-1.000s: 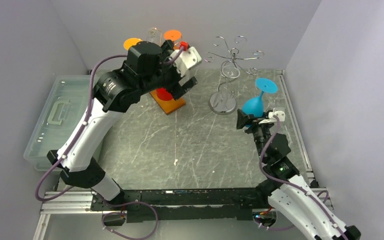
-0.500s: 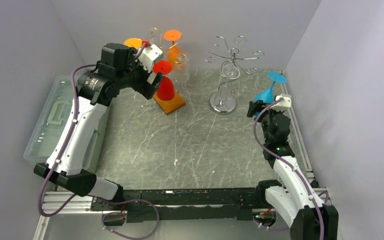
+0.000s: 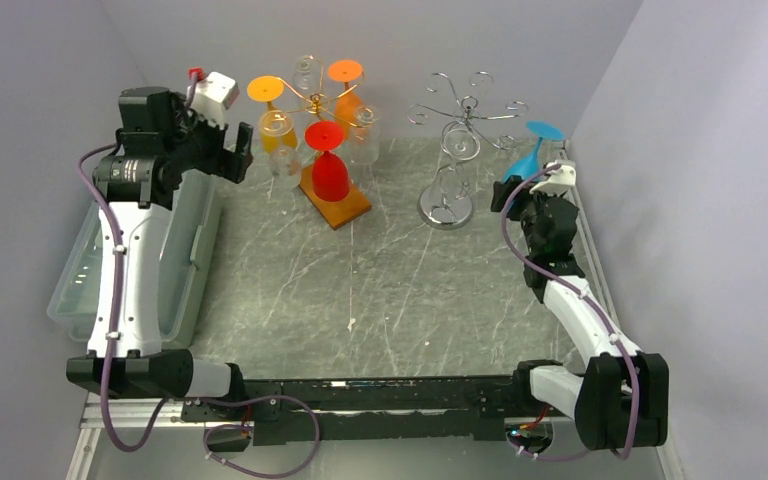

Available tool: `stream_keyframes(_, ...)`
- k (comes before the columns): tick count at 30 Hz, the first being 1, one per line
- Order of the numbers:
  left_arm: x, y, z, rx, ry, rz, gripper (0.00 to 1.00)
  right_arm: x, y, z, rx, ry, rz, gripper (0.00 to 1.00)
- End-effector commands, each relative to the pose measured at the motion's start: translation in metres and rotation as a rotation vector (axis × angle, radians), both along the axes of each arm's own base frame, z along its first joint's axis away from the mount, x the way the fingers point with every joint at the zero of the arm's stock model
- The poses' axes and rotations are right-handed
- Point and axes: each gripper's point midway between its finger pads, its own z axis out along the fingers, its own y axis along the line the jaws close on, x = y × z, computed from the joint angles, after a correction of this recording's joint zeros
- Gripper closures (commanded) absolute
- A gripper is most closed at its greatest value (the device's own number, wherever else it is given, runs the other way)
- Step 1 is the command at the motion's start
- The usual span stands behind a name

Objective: Place the wine glass upside down on the wine glass rack
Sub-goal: Turn the wine glass upside down at the wine rack.

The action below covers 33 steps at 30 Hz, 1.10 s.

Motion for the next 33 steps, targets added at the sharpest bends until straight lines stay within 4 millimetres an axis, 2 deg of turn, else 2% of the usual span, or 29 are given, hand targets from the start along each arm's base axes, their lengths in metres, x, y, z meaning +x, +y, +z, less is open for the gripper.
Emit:
stream_keyframes(1,0.012,0.042,-0.009,-0.034,-0.001,0.127,0.0,0.018,0.002,0.056,-0.03,-0.14,0.03,0.29)
stream_keyframes(5,0.02,0.075,-0.017,-0.071,0.026,0.214,0.01,0.027,0.007,0.053,-0.029,-0.134,0.061,0.29)
stream_keyframes(12,0.024,0.093,-0.039,-0.04,0.048,0.241,0.01,0.041,0.013,0.032,-0.045,-0.112,0.118,0.28)
stream_keyframes(15,0.028,0.104,-0.041,-0.005,0.043,0.28,0.01,0.044,0.018,0.029,-0.066,-0.112,0.152,0.28)
stream_keyframes(24,0.028,0.092,-0.05,-0.084,0.097,0.237,0.01,0.051,0.032,0.03,-0.094,-0.117,0.242,0.27)
stream_keyframes(33,0.021,0.082,-0.058,-0.086,0.107,0.179,0.0,0.059,0.041,0.024,-0.129,-0.112,0.305,0.27)
